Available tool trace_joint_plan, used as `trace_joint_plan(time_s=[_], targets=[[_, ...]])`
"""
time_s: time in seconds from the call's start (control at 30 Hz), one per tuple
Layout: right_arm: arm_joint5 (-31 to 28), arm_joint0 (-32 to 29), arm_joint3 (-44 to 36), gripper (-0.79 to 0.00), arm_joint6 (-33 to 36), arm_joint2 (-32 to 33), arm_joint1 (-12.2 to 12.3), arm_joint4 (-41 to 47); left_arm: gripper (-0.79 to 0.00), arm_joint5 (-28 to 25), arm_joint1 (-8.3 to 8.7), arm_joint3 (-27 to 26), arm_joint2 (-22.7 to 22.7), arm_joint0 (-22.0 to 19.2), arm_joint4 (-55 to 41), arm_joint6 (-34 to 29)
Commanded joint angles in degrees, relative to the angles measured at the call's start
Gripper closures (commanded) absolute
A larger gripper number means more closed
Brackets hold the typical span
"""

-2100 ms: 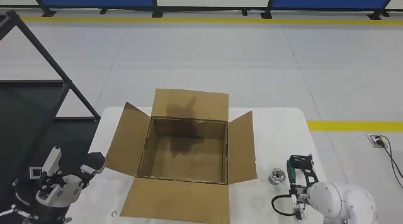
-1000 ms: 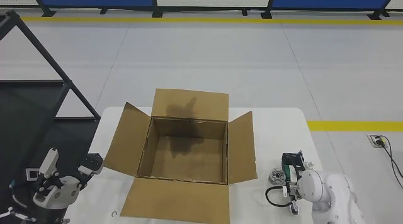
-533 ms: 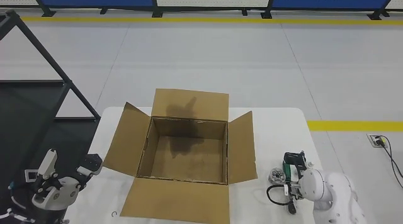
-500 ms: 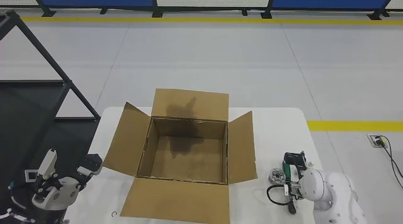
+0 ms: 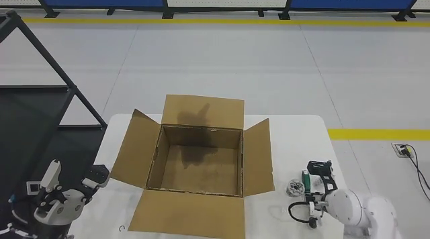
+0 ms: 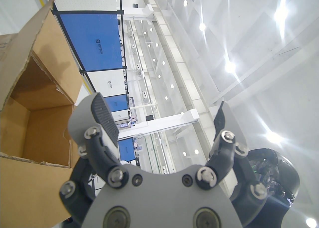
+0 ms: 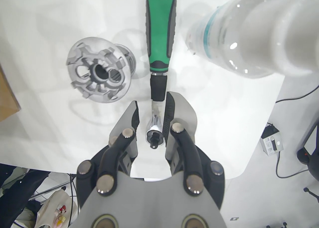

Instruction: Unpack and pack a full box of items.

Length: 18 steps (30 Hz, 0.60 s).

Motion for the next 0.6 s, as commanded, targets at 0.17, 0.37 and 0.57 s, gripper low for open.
trace_joint_plan(time_s=[0.17,0.37,0.57], targets=[[-2.9,-7.3,-14.8,-0.323,-3.9,1.4,0.3,6.3,-0.785,0.0,0.02,-0.2,0.2,-0.1,-0.1,0.0],[-7.2,-10.7,-22.5,-0.779,-11.3,0.8,0.4,14.1,-0.785,0.0,0.08,-0.6,0.0,-0.1,-0.4,-0.8],[-10.1,-10.0,-22.7,-0.785,-18.5,-0.4,0.6,19.9,-0.785,-0.8,0.27,0.0,-2.4,0.7,-1.7,-4.4]])
